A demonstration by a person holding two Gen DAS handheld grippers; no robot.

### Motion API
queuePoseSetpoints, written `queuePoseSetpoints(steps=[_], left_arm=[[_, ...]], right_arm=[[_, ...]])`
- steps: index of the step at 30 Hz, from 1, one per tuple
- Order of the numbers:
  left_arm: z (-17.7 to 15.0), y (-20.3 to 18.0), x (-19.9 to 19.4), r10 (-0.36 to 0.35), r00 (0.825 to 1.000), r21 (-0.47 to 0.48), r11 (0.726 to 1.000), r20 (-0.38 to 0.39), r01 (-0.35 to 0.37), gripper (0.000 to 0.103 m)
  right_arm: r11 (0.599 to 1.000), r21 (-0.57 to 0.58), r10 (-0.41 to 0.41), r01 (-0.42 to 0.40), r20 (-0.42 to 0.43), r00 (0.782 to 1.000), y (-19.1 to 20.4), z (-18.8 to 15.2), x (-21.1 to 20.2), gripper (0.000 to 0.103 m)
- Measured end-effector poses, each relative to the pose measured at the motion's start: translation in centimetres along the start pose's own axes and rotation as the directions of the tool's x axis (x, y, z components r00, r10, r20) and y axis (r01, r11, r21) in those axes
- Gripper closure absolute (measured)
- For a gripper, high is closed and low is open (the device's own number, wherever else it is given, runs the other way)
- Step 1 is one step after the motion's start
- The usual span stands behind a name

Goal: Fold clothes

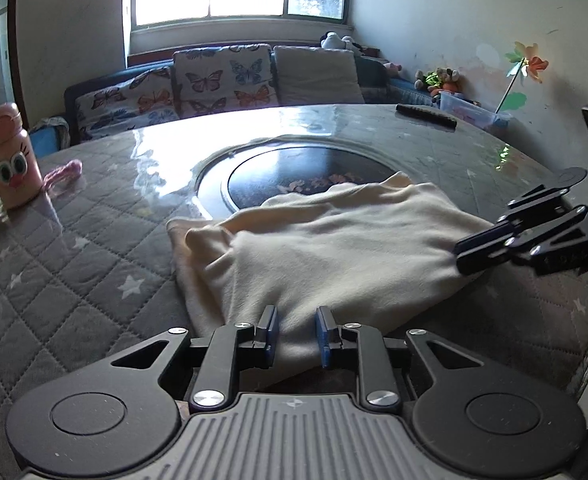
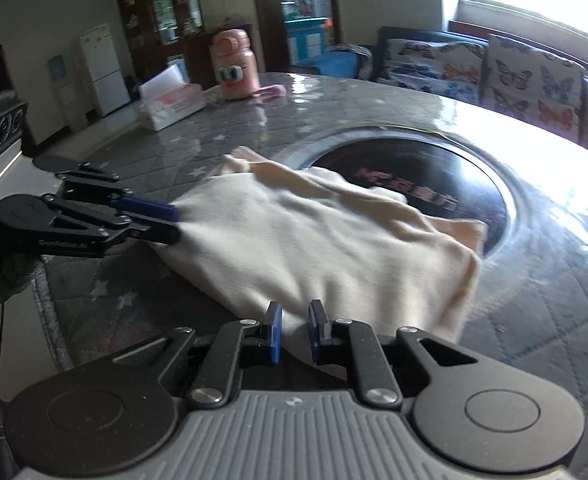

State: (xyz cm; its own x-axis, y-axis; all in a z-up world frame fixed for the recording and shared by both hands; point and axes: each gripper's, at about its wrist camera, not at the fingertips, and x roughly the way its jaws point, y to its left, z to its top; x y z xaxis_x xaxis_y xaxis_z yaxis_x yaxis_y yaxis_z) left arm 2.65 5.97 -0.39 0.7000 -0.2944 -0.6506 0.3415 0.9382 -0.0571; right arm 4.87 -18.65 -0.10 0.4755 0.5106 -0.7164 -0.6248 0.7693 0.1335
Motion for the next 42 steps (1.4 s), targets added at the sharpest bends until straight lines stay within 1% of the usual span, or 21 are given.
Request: queuePoseSetpoints(steps=[3, 6, 8, 14, 17, 18, 19, 20, 21, 24, 26, 32, 34, 38, 42], left_arm=[[0.8, 0.7, -0.2, 0.006, 1.0, -0.025, 1.0, 0.011, -0.006, 0.079], [2.1, 1.6, 0.0, 0.043, 0.998, -0.042, 0.998, 0.035, -0.042, 0.08], [3.0, 2.3, 0.6, 0.068, 0.997, -0.064, 0.996, 0.036, -0.066, 0.08], [4.6, 4.6, 3.5, 0.114, 0.993, -0.122, 0.986, 0.001, -0.113, 0.08], [4.9, 5.1, 4.7, 0.13, 0.991, -0.125, 0.983, -0.016, -0.131, 0.08], [4.9, 5.3, 5.0, 0.132, 0.991, -0.125, 0.983, -0.019, -0.134, 0.083], [4.9, 5.4, 5.3, 0.134, 0.991, -0.123, 0.983, -0.021, -0.135, 0.089], [4.8, 5.5, 5.5, 0.134, 0.991, -0.118, 0.984, -0.021, -0.135, 0.094], [4.8, 5.4, 5.5, 0.138, 0.99, -0.111, 0.984, -0.018, -0.139, 0.096], [4.8, 5.2, 5.6, 0.158, 0.987, -0.089, 0.984, -0.003, -0.157, 0.098], [4.7, 5.4, 5.8, 0.165, 0.986, -0.097, 0.981, -0.006, -0.165, 0.098], [4.8, 5.8, 5.6, 0.156, 0.988, -0.124, 0.98, -0.01, -0.156, 0.097], [5.0, 5.8, 5.5, 0.156, 0.988, -0.127, 0.979, -0.009, -0.156, 0.094], [5.6, 5.5, 5.1, 0.159, 0.987, -0.126, 0.979, 0.003, -0.158, 0.093], [6.3, 4.7, 4.7, 0.135, 0.991, -0.11, 0.985, 0.023, -0.132, 0.093]], right_arm=[[0.999, 0.05, 0.015, -0.015, -0.003, 1.0, -1.1, -0.3, -0.5, 0.091], [1.0, 0.028, 0.0, 0.0, 0.011, 1.0, -0.9, 0.3, -0.8, 0.089], [1.0, 0.017, -0.006, 0.006, 0.024, 1.0, -0.9, 0.9, -0.7, 0.088], [1.0, -0.005, -0.02, 0.02, 0.033, 0.999, -1.2, 2.2, 0.4, 0.086], [1.0, -0.007, -0.03, 0.03, 0.034, 0.999, -1.5, 2.6, 0.9, 0.086], [0.999, -0.006, -0.032, 0.032, 0.034, 0.999, -1.7, 2.7, 1.1, 0.085], [0.999, -0.004, -0.035, 0.035, 0.034, 0.999, -2.0, 3.0, 1.4, 0.085], [0.999, -0.003, -0.036, 0.036, 0.034, 0.999, -2.1, 3.1, 1.5, 0.085], [0.999, -0.002, -0.037, 0.037, 0.034, 0.999, -2.3, 3.2, 1.7, 0.083], [0.999, 0.0, -0.045, 0.045, 0.029, 0.999, -2.8, 3.4, 2.3, 0.081], [0.999, 0.002, -0.052, 0.052, 0.023, 0.998, -3.2, 3.3, 2.7, 0.081], [0.999, 0.009, -0.049, 0.049, 0.015, 0.999, -3.9, 3.3, 3.0, 0.081], [0.999, 0.002, -0.047, 0.047, 0.015, 0.999, -3.8, 3.5, 3.1, 0.081], [0.999, -0.013, -0.043, 0.043, 0.029, 0.999, -3.8, 4.6, 3.6, 0.081], [0.999, -0.017, -0.04, 0.04, 0.038, 0.998, -3.9, 5.8, 5.0, 0.081]])
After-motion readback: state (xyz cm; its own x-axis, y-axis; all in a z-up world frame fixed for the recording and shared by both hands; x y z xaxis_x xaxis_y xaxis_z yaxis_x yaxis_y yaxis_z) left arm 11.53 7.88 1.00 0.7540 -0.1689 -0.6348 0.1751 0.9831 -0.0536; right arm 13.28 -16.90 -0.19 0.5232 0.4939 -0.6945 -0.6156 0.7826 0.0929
